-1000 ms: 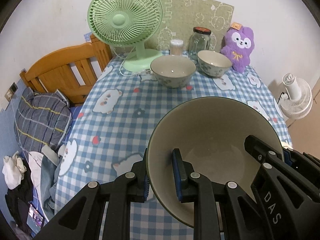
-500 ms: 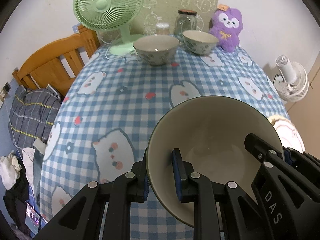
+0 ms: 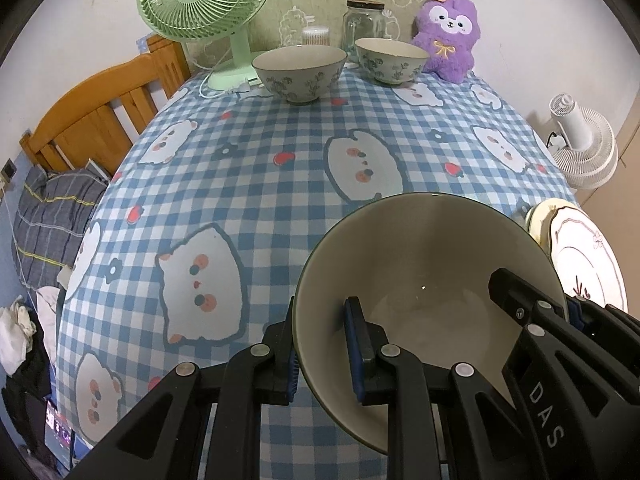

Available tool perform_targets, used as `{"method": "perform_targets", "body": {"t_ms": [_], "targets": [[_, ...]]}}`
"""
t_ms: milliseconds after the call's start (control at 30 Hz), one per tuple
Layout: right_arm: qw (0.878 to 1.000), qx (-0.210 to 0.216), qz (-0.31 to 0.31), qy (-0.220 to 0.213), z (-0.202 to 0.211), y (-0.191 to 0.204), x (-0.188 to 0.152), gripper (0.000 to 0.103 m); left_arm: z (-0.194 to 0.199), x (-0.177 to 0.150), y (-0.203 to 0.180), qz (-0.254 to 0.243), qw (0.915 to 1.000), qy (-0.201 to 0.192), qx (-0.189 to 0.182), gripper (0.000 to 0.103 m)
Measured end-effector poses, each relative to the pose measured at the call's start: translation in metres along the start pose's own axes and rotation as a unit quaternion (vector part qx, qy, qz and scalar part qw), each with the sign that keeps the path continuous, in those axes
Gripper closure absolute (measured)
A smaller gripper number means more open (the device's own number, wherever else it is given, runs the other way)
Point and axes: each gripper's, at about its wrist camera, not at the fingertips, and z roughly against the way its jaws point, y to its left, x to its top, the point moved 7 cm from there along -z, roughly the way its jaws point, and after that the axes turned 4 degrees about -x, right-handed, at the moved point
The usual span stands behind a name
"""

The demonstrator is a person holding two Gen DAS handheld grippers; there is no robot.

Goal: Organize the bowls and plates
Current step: 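Lower the bowl onto the cloth beside the plates and open both grippers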

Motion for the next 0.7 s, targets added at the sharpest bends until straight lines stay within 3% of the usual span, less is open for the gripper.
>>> {"method": "perform_targets", "body": {"t_ms": [400,500,600,667,700], "targets": [[1.000,0.004,-0.012,0.009,-0.0068,-0.0036,-0.0063,0.087,-0.0045,-0.0049,-0.0038,0.000,1.0000,-0.004,-0.001,0.084],[1.000,0.006,-0.009,0.012,-0.0074,-0.0036,-0.0058,0.087,-0.0045,-0.0052,-0.0073,-0.006,0.9999,0.003,-0.013,0.073],[1.000,0.000,0.012,0.013,-0.0071,-0.0023,-0.0041,0.085,-0.0032,-0.0054,-0.0086,-0.014,0.9999,0.005,-0.008,0.069],[1.000,0.000,0.017,0.016,-0.0068,-0.0027,-0.0035,0.076,-0.0042,-0.0054,-0.0092,-0.013,0.9998,0.009,-0.014,0.061],[1.000,0.003,0.017,0.015,-0.0055,-0.0023,-0.0030,0.064,-0.0039,-0.0053,-0.0096,-0.012,0.9997,0.011,-0.021,0.048]]}}
